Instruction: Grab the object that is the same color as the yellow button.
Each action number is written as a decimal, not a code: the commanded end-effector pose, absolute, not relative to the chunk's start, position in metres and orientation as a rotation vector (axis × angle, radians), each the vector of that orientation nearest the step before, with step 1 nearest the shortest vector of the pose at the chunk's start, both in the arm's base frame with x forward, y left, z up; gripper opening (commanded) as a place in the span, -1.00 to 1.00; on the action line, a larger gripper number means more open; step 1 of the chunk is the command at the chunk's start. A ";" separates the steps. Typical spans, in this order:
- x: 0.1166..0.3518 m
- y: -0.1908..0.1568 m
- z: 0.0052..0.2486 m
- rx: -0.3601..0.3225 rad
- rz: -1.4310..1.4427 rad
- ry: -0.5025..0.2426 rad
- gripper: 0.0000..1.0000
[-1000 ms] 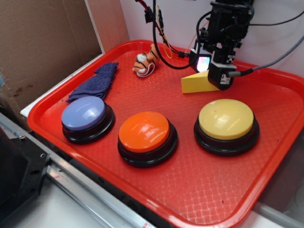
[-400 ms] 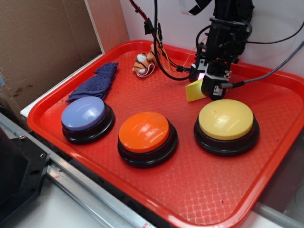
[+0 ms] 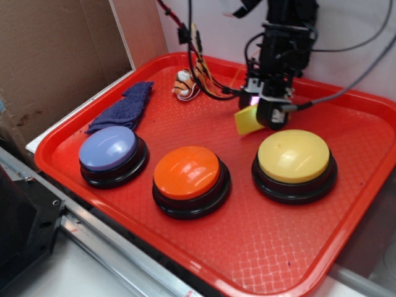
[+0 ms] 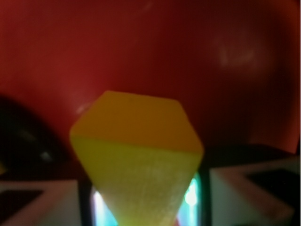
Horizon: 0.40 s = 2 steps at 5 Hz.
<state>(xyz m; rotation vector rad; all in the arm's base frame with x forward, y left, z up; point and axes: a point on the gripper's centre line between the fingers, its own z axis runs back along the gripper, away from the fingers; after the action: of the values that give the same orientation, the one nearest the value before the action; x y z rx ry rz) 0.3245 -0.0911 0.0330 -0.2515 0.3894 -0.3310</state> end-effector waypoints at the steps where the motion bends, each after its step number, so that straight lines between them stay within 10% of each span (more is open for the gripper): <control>1: 0.261 -0.046 0.165 -0.246 -0.098 0.041 -1.00; 2: 0.238 -0.048 0.212 -0.221 -0.157 -0.029 -1.00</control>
<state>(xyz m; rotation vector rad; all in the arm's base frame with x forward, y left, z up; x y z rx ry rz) 0.2411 -0.0442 0.1995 -0.2210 0.0435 -0.1375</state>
